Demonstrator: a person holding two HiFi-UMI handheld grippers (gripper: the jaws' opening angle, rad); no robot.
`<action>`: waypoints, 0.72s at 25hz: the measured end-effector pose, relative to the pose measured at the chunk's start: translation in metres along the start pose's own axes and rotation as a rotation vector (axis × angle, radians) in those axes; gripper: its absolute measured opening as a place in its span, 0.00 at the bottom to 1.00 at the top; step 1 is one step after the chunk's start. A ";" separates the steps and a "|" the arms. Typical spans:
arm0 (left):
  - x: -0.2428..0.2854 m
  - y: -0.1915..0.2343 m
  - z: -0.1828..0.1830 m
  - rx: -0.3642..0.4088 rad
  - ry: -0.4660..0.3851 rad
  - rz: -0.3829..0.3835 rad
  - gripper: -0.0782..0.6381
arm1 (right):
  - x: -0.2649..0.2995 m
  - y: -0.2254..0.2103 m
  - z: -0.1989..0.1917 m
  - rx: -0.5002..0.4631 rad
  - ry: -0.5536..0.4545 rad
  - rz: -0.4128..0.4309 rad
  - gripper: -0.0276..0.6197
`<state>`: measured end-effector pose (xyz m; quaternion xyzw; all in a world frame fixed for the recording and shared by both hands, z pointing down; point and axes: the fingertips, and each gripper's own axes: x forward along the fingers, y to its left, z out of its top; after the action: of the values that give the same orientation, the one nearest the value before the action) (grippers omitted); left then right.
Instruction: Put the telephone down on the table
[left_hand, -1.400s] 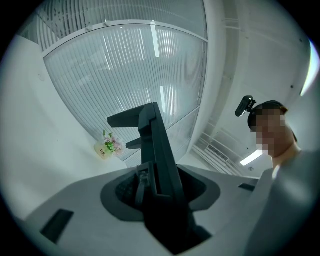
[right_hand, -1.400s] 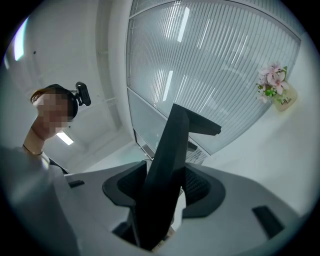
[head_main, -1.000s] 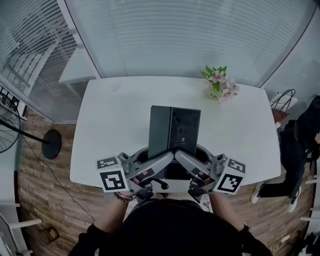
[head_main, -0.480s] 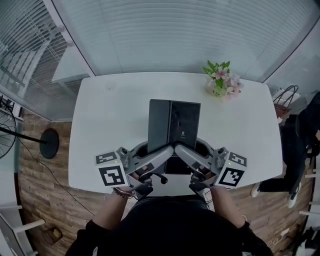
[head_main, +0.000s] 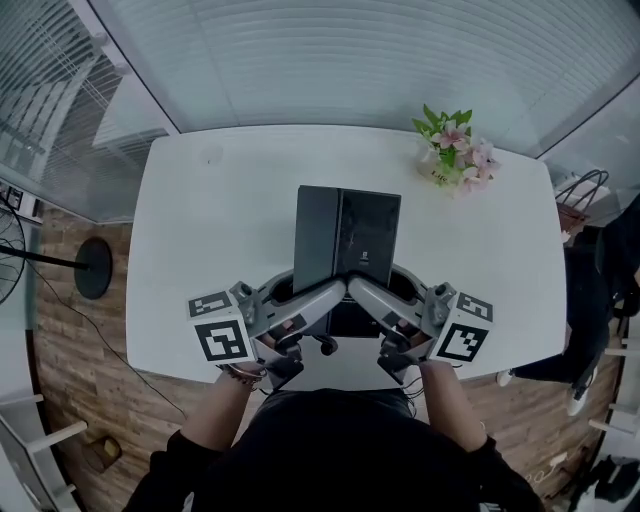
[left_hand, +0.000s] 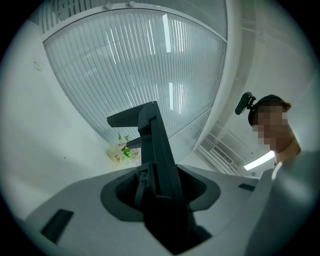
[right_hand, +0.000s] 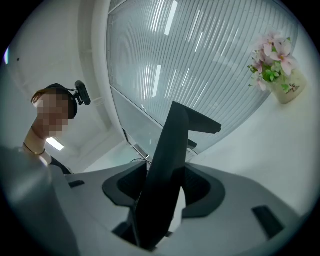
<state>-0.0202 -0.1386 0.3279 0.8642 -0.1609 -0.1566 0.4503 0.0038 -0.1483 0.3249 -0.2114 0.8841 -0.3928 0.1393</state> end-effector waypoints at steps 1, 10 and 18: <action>0.000 0.004 -0.001 -0.004 0.000 0.005 0.37 | 0.001 -0.004 -0.002 0.007 0.004 -0.002 0.36; -0.001 0.034 -0.007 -0.035 0.006 0.028 0.38 | 0.007 -0.031 -0.013 0.044 0.033 -0.016 0.36; 0.002 0.057 -0.011 -0.066 0.004 0.056 0.38 | 0.010 -0.054 -0.019 0.081 0.050 -0.023 0.36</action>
<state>-0.0216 -0.1624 0.3803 0.8443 -0.1789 -0.1472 0.4832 0.0017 -0.1731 0.3774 -0.2056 0.8682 -0.4351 0.1210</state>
